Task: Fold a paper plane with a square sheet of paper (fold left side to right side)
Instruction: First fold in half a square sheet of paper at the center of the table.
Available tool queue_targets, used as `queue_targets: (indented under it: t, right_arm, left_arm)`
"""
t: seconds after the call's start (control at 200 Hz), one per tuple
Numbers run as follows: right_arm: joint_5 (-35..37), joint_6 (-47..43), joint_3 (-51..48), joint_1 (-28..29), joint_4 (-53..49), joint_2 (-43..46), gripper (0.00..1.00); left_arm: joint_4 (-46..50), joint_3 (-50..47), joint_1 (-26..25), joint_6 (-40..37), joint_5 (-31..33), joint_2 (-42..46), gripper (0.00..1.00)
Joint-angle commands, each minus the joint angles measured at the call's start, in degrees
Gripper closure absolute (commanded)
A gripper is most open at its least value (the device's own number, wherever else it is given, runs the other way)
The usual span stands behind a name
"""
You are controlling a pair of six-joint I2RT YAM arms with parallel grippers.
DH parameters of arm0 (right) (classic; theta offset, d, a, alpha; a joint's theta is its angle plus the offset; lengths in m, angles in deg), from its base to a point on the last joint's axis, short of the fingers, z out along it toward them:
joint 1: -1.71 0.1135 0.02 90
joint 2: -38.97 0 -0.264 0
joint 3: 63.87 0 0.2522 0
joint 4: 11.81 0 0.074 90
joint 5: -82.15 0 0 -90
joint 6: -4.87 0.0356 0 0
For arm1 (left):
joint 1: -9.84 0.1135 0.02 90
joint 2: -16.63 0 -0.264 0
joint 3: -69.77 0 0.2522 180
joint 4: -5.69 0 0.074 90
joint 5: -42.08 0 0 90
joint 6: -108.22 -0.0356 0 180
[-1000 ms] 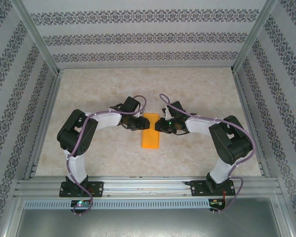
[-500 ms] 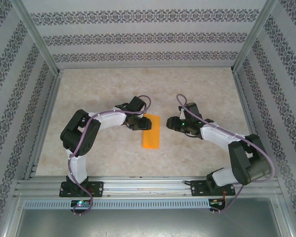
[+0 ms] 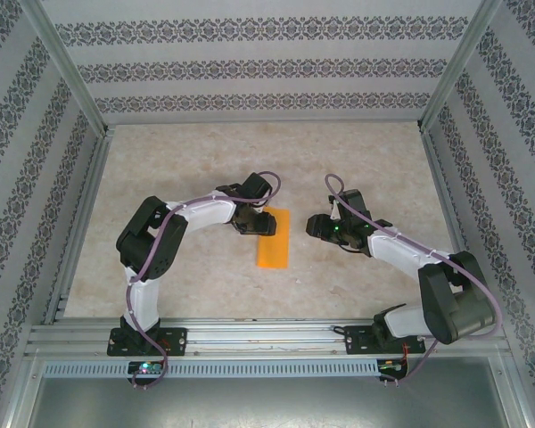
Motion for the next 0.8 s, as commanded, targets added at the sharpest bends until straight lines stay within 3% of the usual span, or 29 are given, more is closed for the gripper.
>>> queue_targets:
  t: [0.0,0.794]
  right_arm:
    - [0.16,-1.02,-0.72,-0.50,-0.37,0.70,0.51]
    - [-1.89,-0.09,0.29,1.28,0.71,-1.64,0.51]
  left_arm:
    - [3.42,-2.09,-2.51,-1.35,-1.34,-6.24,0.50]
    - [6.00,-0.14,-2.51,-1.00,-0.85,-8.24,0.49]
